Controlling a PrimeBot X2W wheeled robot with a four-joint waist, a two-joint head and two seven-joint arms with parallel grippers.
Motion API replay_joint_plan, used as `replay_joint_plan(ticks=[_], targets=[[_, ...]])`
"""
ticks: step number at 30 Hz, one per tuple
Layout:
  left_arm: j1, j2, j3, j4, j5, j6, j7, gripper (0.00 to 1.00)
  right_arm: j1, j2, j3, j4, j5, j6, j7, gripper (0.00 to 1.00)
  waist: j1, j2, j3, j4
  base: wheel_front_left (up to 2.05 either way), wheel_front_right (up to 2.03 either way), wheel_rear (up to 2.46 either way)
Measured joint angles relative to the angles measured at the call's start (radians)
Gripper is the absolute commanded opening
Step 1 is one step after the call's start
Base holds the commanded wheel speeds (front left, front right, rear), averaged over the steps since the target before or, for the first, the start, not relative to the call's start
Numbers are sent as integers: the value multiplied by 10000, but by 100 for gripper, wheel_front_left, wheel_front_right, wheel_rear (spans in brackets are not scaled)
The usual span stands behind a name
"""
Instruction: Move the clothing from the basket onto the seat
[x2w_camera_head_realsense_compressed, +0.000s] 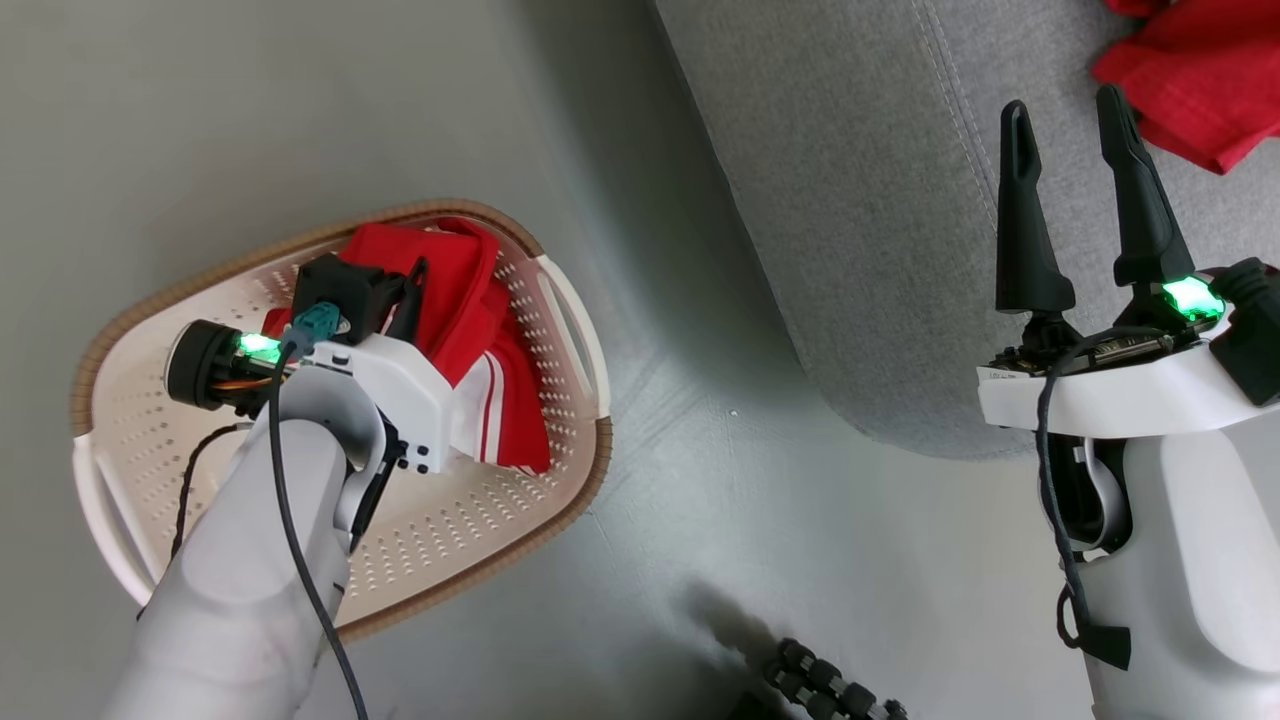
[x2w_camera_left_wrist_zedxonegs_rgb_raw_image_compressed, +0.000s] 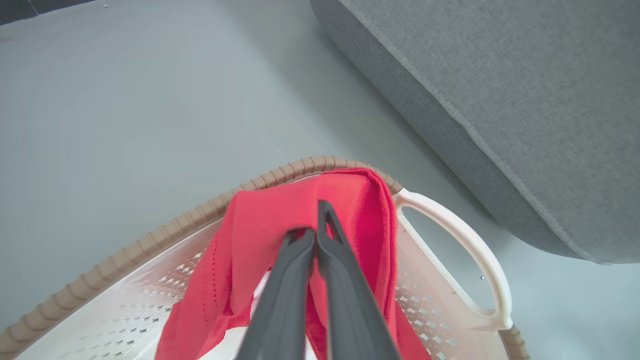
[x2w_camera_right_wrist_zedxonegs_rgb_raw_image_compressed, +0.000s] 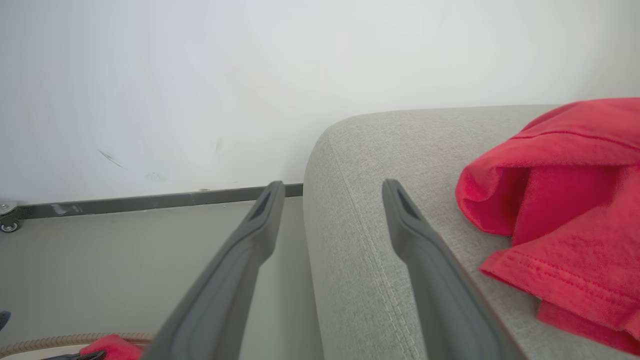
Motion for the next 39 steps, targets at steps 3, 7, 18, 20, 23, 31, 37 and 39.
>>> replay_joint_plan(ticks=[3,7,18,20,23,31,37,39], targets=[[224,-8,19,-293,-2,13,-382,0,-30,-2,-46,40,-236,0,0,100,0,0,-268,184,0,0,0],[439,-4,96,-623,-4,113,-736,0,-38,-6,-86,92,-523,0,0,100,0,0,-559,393,0,0,0],[985,-4,362,-1695,-65,447,-1271,0,-54,-17,-79,414,-1210,0,0,100,0,0,-1459,1030,0,0,0],[1071,-4,405,-1873,-100,454,-1287,0,-52,-23,-58,451,-1323,0,0,100,0,0,-1635,1157,0,0,0],[1216,8,443,-2201,-98,476,-1352,0,-50,-27,-12,508,-1561,0,0,100,0,0,-1905,1345,0,0,0],[1356,13,485,-3235,-96,633,-1446,0,-38,-148,21,792,-1891,0,-2,100,-1,0,-2655,1847,0,0,0],[1387,63,481,-3971,-75,631,-1476,0,-17,-322,245,1058,-2050,0,-2,100,0,0,-3238,2207,0,0,0],[1387,94,481,-4186,-50,629,-1478,0,-13,-384,261,1116,-2148,0,-2,100,0,0,-3436,2321,0,0,0]])
